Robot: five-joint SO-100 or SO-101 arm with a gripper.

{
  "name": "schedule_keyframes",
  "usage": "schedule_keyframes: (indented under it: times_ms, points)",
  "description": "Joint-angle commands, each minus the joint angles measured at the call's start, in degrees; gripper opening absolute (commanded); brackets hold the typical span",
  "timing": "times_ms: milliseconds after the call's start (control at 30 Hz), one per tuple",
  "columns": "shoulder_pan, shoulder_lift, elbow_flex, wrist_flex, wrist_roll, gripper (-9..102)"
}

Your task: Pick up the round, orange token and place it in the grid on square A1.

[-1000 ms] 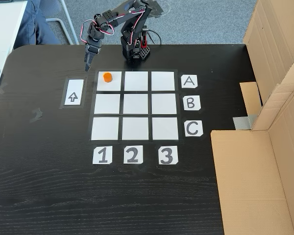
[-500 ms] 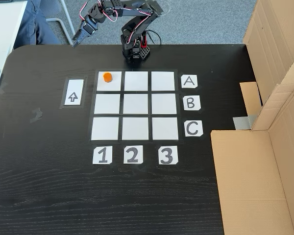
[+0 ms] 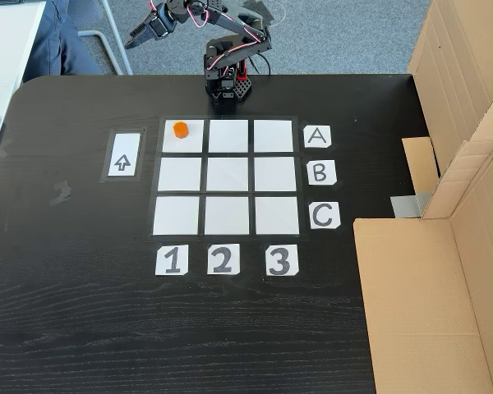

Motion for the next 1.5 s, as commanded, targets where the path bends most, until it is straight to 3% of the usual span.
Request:
schedule_keyframes:
  times_ms: [0,100,600,1133,1467]
  points:
    - [4.2,4.0,2.6,2.1,-3.5,22]
    - [7.2,8.6,7.2,3.9,-6.6,15]
    - [13.5,25.8,28.1,3.5,-11.8,7]
    - [16.2,30.6,44.2,-0.6,-12.9,3]
    - [16.4,30.7,46.5,-1.7,-12.7,-1]
